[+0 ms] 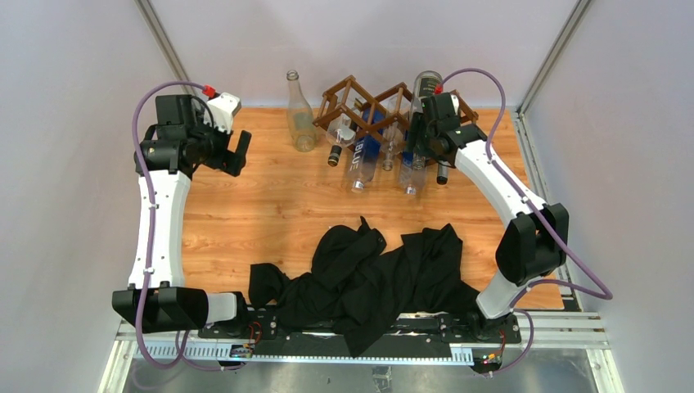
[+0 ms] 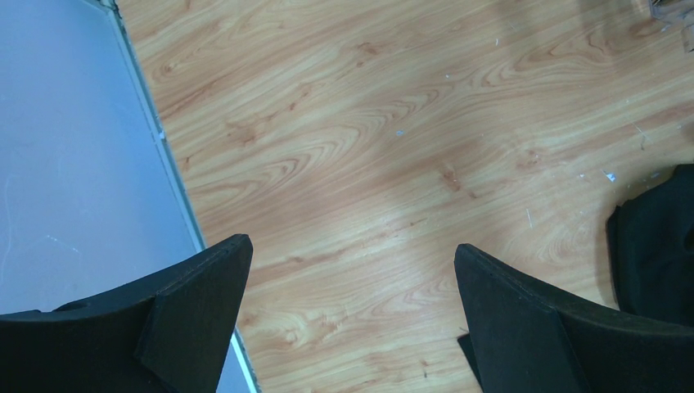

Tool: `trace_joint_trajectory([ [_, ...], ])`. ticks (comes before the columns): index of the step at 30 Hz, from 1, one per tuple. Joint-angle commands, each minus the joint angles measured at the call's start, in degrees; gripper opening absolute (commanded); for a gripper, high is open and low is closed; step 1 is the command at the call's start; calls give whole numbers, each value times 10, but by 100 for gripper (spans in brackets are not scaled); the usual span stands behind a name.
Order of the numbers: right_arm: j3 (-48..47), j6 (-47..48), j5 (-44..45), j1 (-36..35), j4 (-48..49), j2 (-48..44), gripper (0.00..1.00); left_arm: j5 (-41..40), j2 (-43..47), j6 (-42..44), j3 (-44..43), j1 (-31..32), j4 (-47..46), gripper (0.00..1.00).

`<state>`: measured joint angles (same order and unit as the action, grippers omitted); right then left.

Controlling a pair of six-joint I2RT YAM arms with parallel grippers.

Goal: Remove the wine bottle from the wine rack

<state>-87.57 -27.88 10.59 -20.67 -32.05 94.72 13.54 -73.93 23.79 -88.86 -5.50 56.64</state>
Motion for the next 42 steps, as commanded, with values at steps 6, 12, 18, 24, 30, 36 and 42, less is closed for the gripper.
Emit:
trace_joint_trajectory([
  [6, 30, -26, -15, 7, 47, -42, 48, 15, 9, -2, 15, -4, 1, 100],
  [12, 27, -27, -41, 7, 63, -66, 1, 12, 16, 7, 28, -4, 1, 100],
  [18, 23, -26, -60, 7, 73, -93, 0, 6, 9, 10, 36, -3, 2, 100],
  [24, 17, -28, -83, 8, 89, -141, 0, 31, 20, 26, 40, -4, 2, 100],
  [30, 19, -39, -130, 7, 107, -181, 0, 78, 38, 62, 38, -4, 1, 100],
  [36, 25, -58, -172, 7, 105, -206, 0, 114, 61, 119, 47, -3, 1, 100],
  [42, 38, -94, -223, 7, 115, -226, 0, 143, 97, 193, 64, -4, 1, 100],
])
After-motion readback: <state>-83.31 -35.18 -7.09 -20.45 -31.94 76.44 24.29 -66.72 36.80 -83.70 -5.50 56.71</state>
